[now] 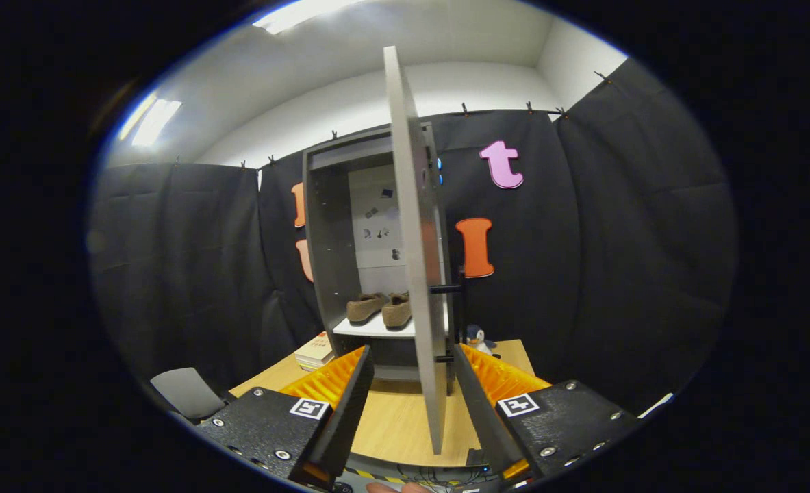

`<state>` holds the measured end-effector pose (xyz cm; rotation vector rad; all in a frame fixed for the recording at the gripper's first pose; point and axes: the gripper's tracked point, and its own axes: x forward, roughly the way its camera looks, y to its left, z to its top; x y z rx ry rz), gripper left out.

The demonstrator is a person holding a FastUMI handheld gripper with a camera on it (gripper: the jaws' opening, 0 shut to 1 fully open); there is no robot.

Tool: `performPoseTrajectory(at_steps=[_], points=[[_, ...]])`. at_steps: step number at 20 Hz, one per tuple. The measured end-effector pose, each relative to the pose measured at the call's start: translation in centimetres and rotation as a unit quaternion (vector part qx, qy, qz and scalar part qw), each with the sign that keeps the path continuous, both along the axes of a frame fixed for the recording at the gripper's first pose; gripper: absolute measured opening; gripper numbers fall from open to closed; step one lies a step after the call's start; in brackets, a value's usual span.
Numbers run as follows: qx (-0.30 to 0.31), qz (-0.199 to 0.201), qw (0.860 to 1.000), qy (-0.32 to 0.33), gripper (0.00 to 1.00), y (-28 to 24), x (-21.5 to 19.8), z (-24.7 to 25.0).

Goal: Open the shoe cabinet door, grab the shoes and put them into the shoe cabinet, then close the shoe cabinet door.

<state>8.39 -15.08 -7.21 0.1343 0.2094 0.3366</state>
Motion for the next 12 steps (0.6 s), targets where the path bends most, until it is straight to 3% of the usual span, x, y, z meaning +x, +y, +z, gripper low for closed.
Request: performPoseTrajectory(at_steps=[5,12], points=[[0.018,-0.024,0.999,0.012,0.77,-2.8,2.7,-0.6],[0.003,-0.023,1.0,0.015,0.82,-1.8,5.9,-1.0]])
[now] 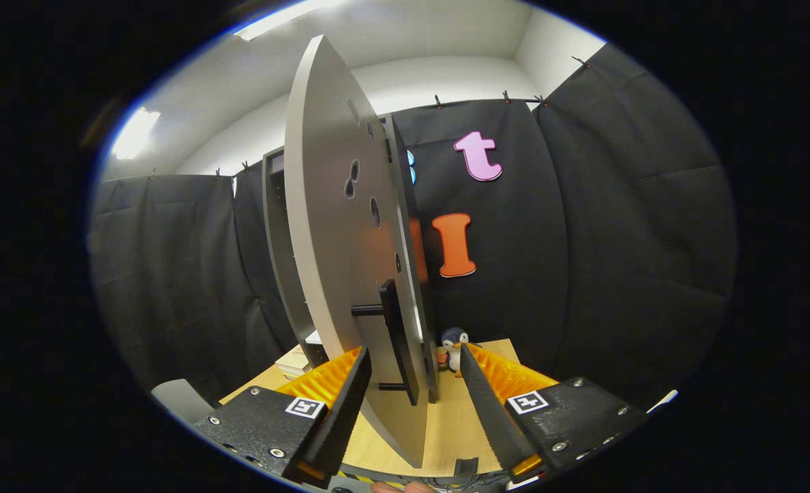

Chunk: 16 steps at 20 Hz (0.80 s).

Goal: Open the shoe cabinet door, grab the shoes and put them into the shoe cabinet, then close the shoe cabinet door.

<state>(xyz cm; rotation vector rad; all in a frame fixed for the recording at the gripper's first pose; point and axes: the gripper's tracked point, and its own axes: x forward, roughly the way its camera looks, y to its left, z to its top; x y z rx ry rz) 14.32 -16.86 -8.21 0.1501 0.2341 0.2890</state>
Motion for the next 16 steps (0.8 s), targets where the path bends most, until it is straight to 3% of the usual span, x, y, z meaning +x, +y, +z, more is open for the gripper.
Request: performPoseTrajectory(at_steps=[6,16], points=[[-0.019,-0.007,1.0,0.001,0.81,1.7,-0.1,0.0],[-0.033,-0.023,0.999,0.02,0.8,11.2,-1.2,0.3]])
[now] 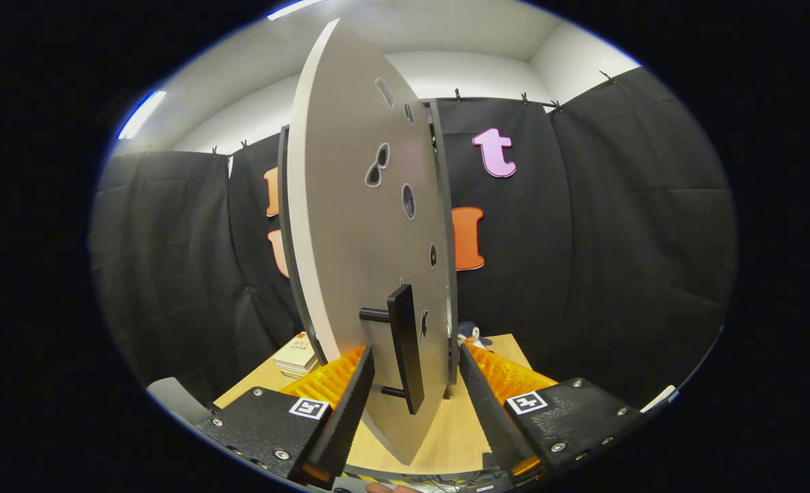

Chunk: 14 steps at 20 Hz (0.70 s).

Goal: Open the shoe cabinet door, grab the shoes and put them into the shoe cabinet, then close the shoe cabinet door.

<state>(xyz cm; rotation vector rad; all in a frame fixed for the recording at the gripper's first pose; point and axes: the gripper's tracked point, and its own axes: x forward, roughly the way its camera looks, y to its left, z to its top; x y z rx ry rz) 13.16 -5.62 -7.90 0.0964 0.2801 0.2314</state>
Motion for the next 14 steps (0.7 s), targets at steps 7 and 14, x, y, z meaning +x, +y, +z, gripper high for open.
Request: performPoseTrajectory(at_steps=[7,14], points=[[-0.003,-0.038,0.999,-0.004,0.8,5.0,1.4,0.2],[-0.017,-0.035,0.999,0.008,0.8,11.4,3.2,-0.6]])
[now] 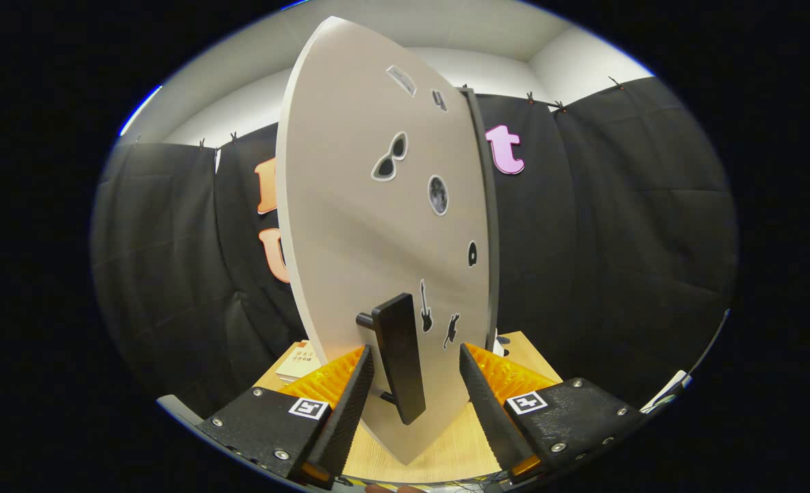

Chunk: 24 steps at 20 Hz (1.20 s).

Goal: Open the shoe cabinet door, grab the shoes and put them into the shoe cabinet, then close the shoe cabinet door.

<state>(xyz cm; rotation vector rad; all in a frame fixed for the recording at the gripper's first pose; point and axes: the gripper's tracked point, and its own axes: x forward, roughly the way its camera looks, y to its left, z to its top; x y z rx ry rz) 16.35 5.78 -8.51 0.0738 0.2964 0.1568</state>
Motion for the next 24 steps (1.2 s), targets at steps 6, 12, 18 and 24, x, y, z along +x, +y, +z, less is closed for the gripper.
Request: performPoseTrajectory(at_steps=[6,12,18,24], points=[[-0.025,0.014,1.0,0.001,0.8,5.9,3.6,-0.7],[-0.002,0.04,0.999,0.012,0.8,9.0,6.9,-1.0],[-0.003,0.055,0.998,0.003,0.8,10.9,9.1,-1.0],[0.002,0.068,0.998,0.004,0.8,12.3,10.9,-1.2]])
